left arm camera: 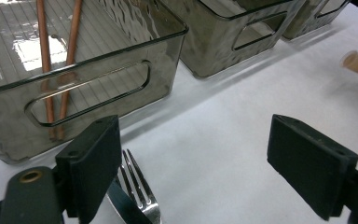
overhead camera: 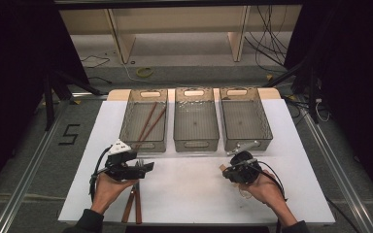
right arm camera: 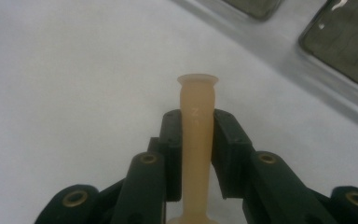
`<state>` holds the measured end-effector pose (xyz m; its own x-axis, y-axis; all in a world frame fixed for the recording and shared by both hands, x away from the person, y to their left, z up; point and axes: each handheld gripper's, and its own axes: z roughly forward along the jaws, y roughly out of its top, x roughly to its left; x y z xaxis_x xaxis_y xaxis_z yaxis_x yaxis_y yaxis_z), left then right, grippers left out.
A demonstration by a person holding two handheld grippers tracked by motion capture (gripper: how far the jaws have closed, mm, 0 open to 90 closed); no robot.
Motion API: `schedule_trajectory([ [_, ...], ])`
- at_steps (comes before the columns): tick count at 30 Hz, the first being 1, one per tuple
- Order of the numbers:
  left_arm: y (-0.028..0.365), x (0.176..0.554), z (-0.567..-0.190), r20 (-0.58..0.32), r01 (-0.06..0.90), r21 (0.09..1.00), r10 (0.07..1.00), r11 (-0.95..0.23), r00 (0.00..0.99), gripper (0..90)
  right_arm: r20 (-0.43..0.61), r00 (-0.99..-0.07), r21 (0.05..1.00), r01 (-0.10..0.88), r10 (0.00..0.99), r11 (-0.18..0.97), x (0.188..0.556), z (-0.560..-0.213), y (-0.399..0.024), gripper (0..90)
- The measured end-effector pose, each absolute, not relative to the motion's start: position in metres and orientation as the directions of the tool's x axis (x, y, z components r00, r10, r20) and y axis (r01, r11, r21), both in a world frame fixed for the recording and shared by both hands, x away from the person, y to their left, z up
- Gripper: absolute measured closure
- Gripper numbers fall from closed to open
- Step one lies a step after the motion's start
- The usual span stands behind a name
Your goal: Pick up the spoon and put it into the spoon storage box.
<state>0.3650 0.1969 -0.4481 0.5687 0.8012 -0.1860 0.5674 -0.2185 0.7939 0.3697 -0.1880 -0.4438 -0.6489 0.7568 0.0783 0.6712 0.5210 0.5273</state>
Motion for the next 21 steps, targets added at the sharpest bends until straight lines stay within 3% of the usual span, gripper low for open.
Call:
schedule_trajectory([
  [10, 0.200, 0.361, -0.451, -0.192, 0.570, 0.794, 0.804, -0.210, 0.564, 17.0, 0.139, -0.654, 0.623, 0.642, 0.744, 0.447, 0.374, -0.425, -0.190, 75.8],
  [21, 0.202, 0.356, -0.453, -0.197, 0.576, 0.791, 0.805, -0.207, 0.560, 16.9, 0.138, -0.650, 0.699, 0.598, 0.748, 0.391, 0.399, -0.397, -0.182, 75.7],
])
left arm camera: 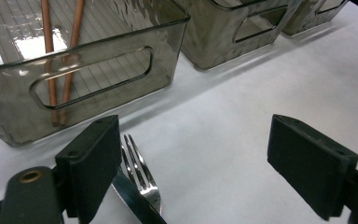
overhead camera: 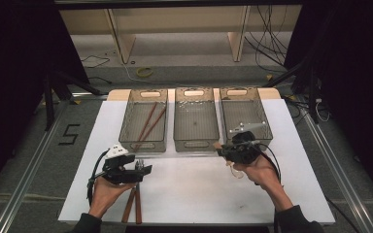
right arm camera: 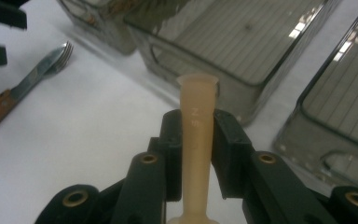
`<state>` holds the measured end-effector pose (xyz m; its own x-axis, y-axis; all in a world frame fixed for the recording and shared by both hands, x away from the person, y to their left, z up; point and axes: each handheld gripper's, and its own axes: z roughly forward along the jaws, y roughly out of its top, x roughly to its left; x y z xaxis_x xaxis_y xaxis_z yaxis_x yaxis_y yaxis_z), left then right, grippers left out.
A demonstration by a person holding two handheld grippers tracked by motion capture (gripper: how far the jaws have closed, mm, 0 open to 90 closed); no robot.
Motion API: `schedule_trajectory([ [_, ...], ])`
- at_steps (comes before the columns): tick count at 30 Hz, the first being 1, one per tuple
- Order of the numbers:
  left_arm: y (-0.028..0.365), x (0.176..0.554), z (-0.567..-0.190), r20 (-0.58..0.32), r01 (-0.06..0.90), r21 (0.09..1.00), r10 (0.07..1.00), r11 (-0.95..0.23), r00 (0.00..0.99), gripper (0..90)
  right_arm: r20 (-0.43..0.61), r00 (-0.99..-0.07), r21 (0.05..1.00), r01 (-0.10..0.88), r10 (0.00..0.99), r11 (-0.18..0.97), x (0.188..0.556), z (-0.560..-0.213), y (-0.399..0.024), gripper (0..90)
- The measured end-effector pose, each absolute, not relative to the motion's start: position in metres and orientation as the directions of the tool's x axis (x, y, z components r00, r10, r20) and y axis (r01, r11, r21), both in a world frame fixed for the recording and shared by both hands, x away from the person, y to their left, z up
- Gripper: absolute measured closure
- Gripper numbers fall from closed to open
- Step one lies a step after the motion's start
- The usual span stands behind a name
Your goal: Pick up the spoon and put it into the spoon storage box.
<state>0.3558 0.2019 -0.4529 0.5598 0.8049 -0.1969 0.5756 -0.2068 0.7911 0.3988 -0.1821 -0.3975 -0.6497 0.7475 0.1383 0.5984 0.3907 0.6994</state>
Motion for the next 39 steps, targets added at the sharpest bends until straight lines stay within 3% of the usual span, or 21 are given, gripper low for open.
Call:
schedule_trajectory([
  [39, 0.202, 0.343, -0.455, -0.196, 0.551, 0.812, 0.797, -0.195, 0.571, 16.9, 0.122, -0.576, 0.755, 0.582, 0.808, 0.301, 0.496, -0.364, -0.130, 75.4],
])
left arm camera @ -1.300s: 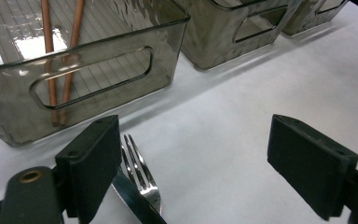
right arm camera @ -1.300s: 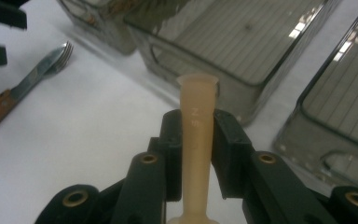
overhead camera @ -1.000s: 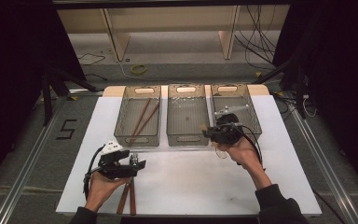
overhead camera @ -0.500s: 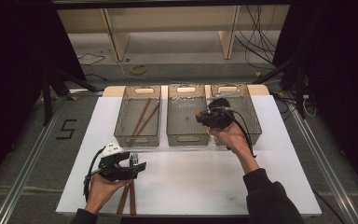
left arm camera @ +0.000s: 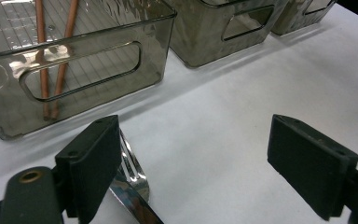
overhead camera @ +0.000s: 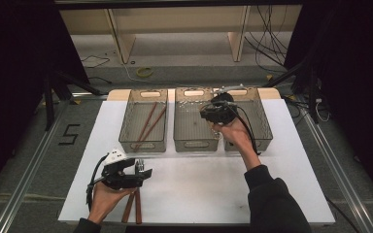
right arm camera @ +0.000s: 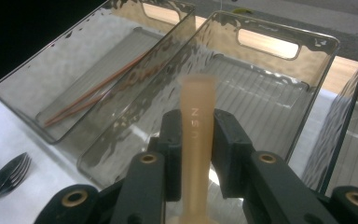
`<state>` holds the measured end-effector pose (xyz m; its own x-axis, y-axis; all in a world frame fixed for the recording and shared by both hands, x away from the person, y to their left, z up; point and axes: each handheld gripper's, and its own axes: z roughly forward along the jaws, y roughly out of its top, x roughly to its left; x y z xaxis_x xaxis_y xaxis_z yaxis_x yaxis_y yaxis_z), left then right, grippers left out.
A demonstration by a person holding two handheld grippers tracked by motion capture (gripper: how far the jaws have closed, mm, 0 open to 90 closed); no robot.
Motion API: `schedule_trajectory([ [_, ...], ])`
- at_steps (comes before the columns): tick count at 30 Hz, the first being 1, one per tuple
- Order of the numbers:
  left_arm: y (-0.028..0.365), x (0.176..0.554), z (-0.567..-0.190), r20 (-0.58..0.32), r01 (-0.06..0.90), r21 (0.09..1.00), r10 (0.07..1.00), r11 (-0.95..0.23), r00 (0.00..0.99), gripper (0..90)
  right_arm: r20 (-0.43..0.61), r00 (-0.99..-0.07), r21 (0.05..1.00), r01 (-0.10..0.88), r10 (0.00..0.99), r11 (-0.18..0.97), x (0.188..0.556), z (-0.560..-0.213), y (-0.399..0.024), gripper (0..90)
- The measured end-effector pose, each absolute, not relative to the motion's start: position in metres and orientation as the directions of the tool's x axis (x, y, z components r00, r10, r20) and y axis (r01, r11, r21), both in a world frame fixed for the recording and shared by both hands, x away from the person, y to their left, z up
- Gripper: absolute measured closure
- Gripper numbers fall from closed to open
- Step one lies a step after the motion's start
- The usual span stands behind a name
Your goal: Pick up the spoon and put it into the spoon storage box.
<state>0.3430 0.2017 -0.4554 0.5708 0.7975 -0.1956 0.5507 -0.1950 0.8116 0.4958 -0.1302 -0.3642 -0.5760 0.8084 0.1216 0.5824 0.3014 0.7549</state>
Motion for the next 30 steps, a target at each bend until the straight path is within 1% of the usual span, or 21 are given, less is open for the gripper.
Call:
schedule_trajectory([
  [16, 0.202, 0.341, -0.456, -0.200, 0.554, 0.810, 0.799, -0.191, 0.567, 16.8, 0.107, -0.529, 0.743, 0.605, 0.842, 0.286, 0.523, -0.376, -0.118, 75.2],
  [27, 0.202, 0.341, -0.455, -0.197, 0.556, 0.809, 0.804, -0.190, 0.561, 16.7, 0.100, -0.492, 0.728, 0.629, 0.865, 0.273, 0.535, -0.393, -0.111, 74.0],
  [28, 0.202, 0.341, -0.454, -0.198, 0.558, 0.807, 0.804, -0.191, 0.561, 16.8, 0.103, -0.487, 0.723, 0.636, 0.867, 0.271, 0.536, -0.395, -0.111, 73.0],
  [29, 0.202, 0.341, -0.454, -0.197, 0.559, 0.807, 0.805, -0.191, 0.560, 16.7, 0.102, -0.481, 0.717, 0.642, 0.871, 0.270, 0.536, -0.396, -0.111, 70.2],
  [30, 0.202, 0.341, -0.454, -0.195, 0.559, 0.806, 0.805, -0.195, 0.561, 16.8, 0.107, -0.477, 0.715, 0.647, 0.872, 0.266, 0.537, -0.397, -0.111, 63.4],
])
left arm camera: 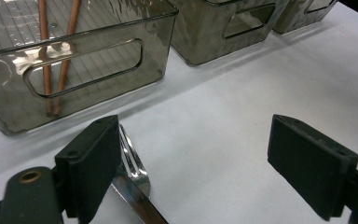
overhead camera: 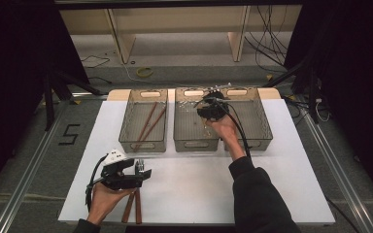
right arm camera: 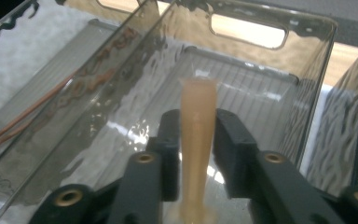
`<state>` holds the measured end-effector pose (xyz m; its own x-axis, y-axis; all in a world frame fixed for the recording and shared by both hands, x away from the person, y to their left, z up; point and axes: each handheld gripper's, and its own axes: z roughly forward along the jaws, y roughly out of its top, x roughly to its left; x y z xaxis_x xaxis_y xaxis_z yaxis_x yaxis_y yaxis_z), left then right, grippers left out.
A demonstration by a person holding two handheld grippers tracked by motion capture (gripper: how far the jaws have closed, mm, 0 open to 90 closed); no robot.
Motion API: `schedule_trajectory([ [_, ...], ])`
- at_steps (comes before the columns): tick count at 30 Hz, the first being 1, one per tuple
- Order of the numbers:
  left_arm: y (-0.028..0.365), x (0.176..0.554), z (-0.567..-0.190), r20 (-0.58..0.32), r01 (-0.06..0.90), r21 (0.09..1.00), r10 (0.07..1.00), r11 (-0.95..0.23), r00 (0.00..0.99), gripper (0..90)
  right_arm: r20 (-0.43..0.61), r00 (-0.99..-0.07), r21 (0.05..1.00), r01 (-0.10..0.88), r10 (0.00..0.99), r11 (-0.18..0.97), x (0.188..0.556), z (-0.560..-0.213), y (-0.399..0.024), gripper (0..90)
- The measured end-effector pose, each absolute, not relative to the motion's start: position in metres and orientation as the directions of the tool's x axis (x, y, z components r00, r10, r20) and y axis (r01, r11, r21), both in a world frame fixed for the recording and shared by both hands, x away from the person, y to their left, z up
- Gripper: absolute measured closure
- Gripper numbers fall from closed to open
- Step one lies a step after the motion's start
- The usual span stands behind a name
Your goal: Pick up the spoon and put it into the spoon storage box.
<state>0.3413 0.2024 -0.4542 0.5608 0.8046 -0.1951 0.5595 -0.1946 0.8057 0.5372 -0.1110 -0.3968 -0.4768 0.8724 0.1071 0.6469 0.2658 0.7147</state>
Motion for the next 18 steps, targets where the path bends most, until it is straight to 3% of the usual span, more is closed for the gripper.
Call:
schedule_trajectory([
  [4, 0.203, 0.341, -0.454, -0.198, 0.566, 0.801, 0.807, -0.194, 0.557, 16.7, 0.130, -0.478, 0.722, 0.646, 0.869, 0.247, 0.535, -0.394, -0.113, 52.3],
  [18, 0.203, 0.342, -0.456, -0.188, 0.595, 0.772, 0.815, -0.222, 0.548, 16.7, 0.155, -0.587, 0.779, 0.567, 0.795, 0.267, 0.479, -0.382, -0.131, 40.3],
])
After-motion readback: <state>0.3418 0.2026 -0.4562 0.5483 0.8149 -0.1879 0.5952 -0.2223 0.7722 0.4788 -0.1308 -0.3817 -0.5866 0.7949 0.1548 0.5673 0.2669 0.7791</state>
